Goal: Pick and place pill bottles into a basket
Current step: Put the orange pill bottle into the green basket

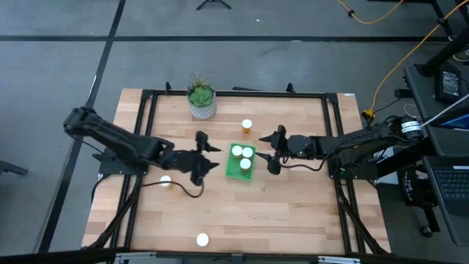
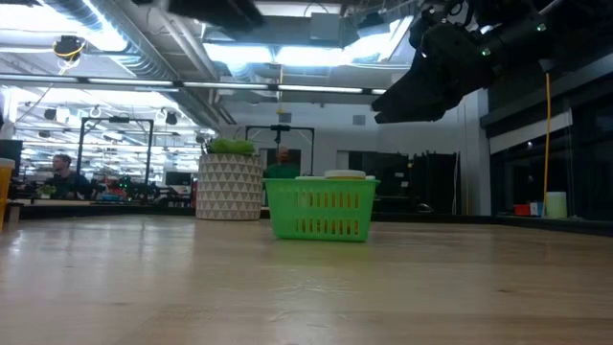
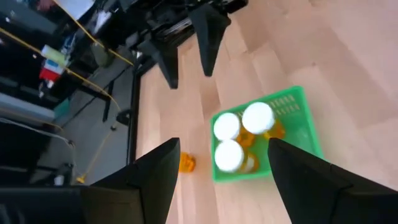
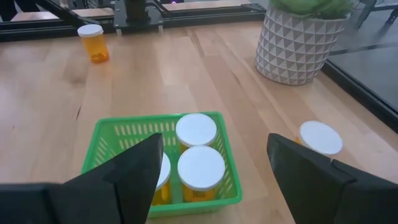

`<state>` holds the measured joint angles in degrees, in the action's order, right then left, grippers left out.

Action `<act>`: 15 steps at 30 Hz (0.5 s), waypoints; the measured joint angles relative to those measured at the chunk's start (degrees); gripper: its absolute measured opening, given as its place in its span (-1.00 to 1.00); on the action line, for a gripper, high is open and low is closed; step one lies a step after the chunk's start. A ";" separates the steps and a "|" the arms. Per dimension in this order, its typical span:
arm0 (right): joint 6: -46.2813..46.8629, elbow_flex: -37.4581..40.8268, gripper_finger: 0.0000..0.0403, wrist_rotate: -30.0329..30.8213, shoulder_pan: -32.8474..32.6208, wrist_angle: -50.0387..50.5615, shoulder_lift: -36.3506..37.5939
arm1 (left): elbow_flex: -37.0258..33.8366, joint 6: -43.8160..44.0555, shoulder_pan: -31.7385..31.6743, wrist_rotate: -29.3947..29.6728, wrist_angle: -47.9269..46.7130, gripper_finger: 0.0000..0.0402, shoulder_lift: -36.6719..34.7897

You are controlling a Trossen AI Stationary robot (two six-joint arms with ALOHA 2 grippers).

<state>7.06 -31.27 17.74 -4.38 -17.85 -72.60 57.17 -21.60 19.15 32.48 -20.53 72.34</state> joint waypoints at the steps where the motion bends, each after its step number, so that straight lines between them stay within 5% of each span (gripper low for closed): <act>1: -0.18 0.00 0.45 0.00 0.00 -0.08 0.00 | 0.00 1.82 0.59 0.02 -1.91 0.19 -1.52; 15: -1.49 0.00 0.45 0.00 0.01 -0.48 0.00 | 0.00 40.79 9.64 -4.40 -35.18 0.19 -15.38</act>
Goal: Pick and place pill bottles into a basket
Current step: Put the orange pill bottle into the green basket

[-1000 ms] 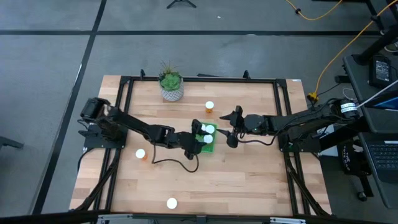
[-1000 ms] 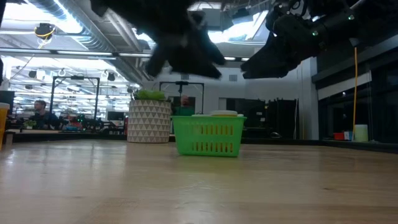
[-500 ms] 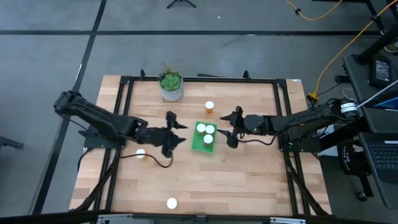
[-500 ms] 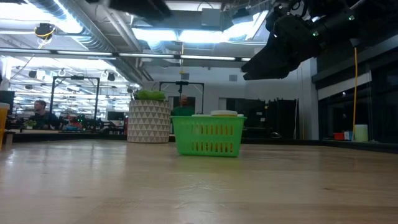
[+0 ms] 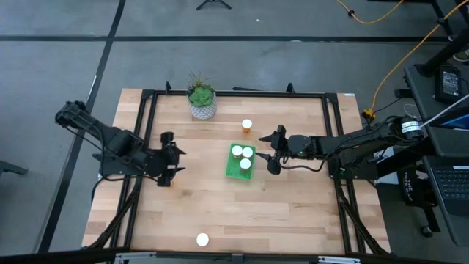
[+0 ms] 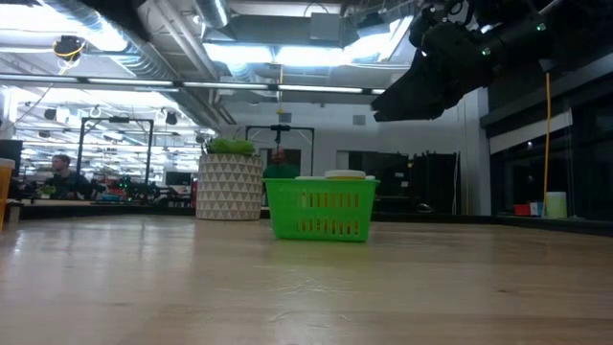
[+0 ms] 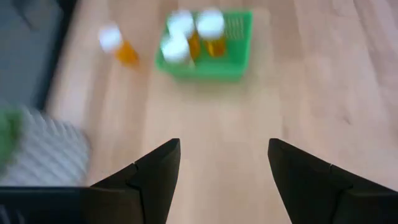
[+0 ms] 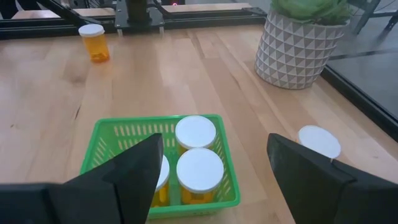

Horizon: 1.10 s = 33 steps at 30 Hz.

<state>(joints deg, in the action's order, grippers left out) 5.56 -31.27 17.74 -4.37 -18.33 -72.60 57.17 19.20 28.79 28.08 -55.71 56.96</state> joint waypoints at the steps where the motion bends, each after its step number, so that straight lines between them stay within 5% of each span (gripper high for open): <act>1: 0.00 0.00 0.45 0.00 0.00 -0.01 0.00 | 0.00 2.92 0.46 -1.20 -2.21 0.19 -0.25; 12: 0.26 0.00 0.45 0.02 -0.01 -0.13 0.00 | -0.03 25.35 6.52 -7.13 -15.03 0.19 0.31; 33: 2.79 0.00 0.45 0.02 -0.01 -0.92 0.00 | -2.58 57.30 35.70 5.78 -21.97 0.19 -1.62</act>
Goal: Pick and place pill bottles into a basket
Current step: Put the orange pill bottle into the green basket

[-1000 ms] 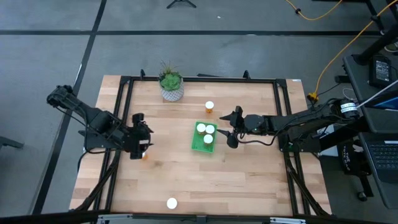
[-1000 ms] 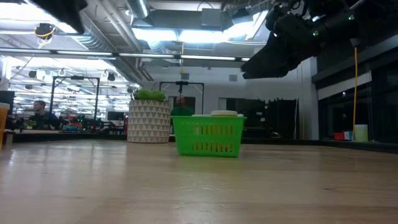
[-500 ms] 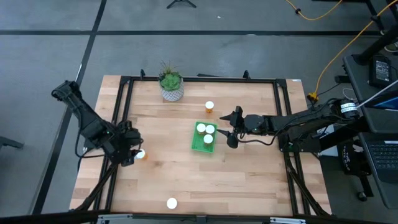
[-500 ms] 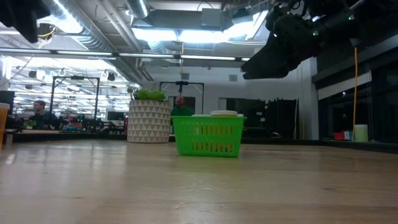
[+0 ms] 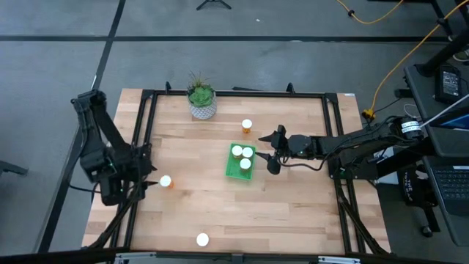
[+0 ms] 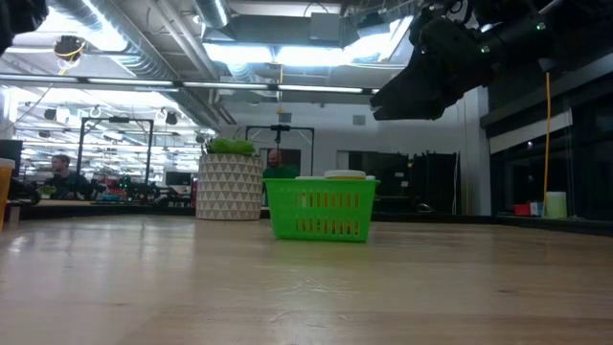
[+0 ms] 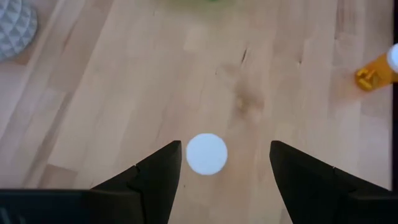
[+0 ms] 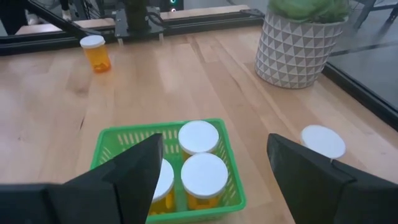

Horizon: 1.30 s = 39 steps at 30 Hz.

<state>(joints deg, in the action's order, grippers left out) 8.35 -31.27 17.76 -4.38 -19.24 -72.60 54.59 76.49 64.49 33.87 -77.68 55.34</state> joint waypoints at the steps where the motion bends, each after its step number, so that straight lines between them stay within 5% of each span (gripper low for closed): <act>1: 0.22 0.00 0.45 0.00 0.01 0.00 0.00 | -0.02 1.61 0.62 0.37 -0.55 0.19 0.36; 22: 0.25 0.00 0.45 0.00 0.00 -0.13 0.00 | -11.75 31.85 13.15 2.39 7.78 0.19 16.99; 30: 0.38 0.00 0.45 0.00 0.00 -0.28 0.00 | -11.86 35.00 13.68 2.50 9.73 0.19 24.21; 39: 0.56 0.00 0.45 0.00 0.01 -0.33 0.00 | -11.88 40.39 13.60 2.79 9.82 0.19 24.58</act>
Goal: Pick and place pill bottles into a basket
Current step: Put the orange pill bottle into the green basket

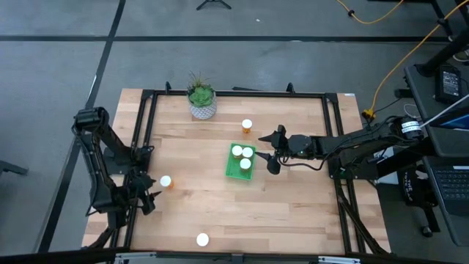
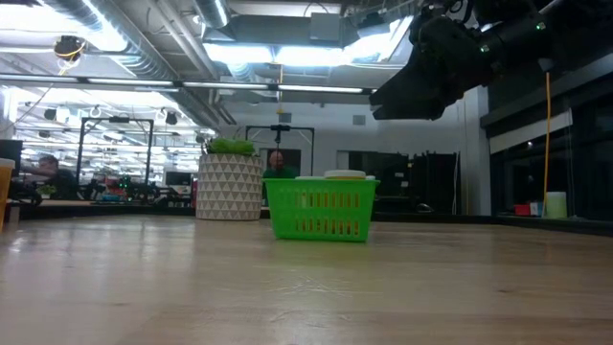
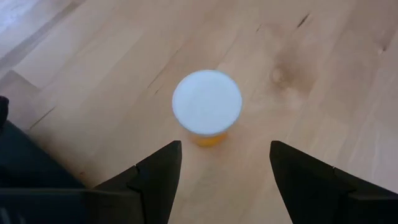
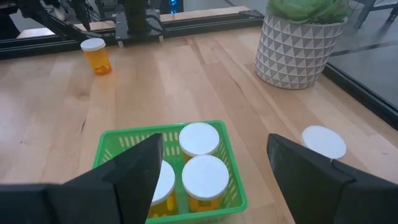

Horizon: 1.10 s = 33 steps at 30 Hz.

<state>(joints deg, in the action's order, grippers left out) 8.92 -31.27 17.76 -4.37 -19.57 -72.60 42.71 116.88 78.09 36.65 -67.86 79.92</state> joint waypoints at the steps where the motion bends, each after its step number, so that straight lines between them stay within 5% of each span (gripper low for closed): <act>1: -0.01 0.00 0.45 0.00 0.00 0.00 0.00 | -0.01 0.00 -0.25 -0.12 0.03 0.19 0.00; 8: -0.12 0.00 0.45 -0.02 -0.03 0.09 0.00 | -0.21 -5.22 -5.33 -2.40 0.68 0.19 1.15; 12: -0.13 0.00 0.45 0.00 -0.33 0.20 0.00 | -0.21 -9.83 -8.42 -8.69 1.49 0.19 3.28; 33: -0.05 0.00 0.45 0.00 -0.42 0.07 0.00 | -0.17 -12.96 -12.24 -1.21 4.97 0.19 8.22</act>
<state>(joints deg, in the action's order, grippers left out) 8.86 -31.27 17.76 -4.80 -19.51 -72.60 42.54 103.92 65.85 35.45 -62.89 88.14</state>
